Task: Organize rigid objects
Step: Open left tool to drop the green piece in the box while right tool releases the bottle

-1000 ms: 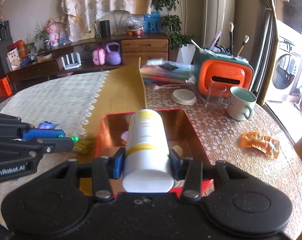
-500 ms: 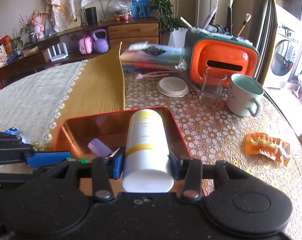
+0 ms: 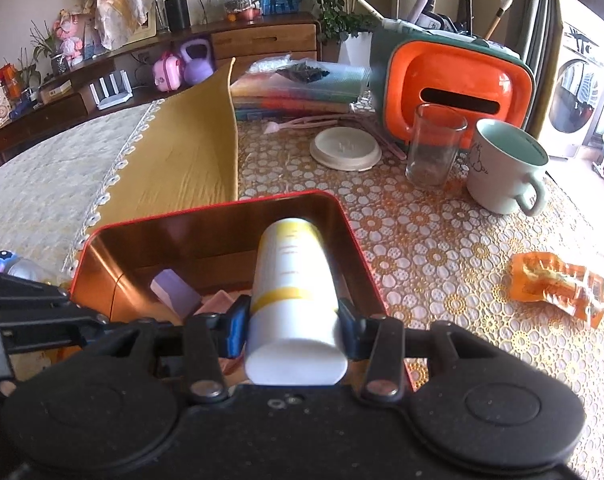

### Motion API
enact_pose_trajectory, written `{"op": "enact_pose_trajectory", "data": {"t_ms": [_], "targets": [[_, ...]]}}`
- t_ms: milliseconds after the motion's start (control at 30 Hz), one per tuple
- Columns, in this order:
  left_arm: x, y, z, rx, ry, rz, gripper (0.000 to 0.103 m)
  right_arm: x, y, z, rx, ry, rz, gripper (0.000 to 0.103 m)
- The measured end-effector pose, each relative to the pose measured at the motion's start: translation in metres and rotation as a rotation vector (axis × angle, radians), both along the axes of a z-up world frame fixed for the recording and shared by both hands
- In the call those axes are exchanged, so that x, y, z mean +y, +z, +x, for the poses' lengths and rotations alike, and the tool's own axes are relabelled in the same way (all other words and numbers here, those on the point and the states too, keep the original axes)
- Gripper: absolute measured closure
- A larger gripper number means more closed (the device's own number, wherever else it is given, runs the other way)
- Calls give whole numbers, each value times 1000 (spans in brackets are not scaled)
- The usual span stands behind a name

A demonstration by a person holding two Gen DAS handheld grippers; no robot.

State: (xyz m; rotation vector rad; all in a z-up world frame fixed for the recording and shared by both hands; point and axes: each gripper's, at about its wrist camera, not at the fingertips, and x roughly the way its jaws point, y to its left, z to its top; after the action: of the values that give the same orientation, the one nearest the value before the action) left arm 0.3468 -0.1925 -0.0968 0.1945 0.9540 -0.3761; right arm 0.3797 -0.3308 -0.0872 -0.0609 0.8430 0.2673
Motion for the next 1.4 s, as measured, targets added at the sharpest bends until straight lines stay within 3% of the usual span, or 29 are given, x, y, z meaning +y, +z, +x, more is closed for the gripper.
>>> {"op": "enact_pose_trajectory", "data": {"t_ms": [433, 700, 867, 1000, 1400], "targets": [[-7, -9, 6, 69, 2, 5, 88, 7, 0, 3, 13, -1, -20, 58], [-3, -3, 2, 103, -2, -29, 88, 5, 6, -1, 14, -17, 15, 48], [0, 6, -9, 98, 2, -43, 86, 3, 15, -11, 5, -23, 29, 48], [6, 15, -19, 92, 4, -67, 75, 3, 22, -21, 0, -27, 34, 45], [38, 50, -55, 42, 32, -152, 75, 0, 51, -63, -41, -36, 70, 40]]}}
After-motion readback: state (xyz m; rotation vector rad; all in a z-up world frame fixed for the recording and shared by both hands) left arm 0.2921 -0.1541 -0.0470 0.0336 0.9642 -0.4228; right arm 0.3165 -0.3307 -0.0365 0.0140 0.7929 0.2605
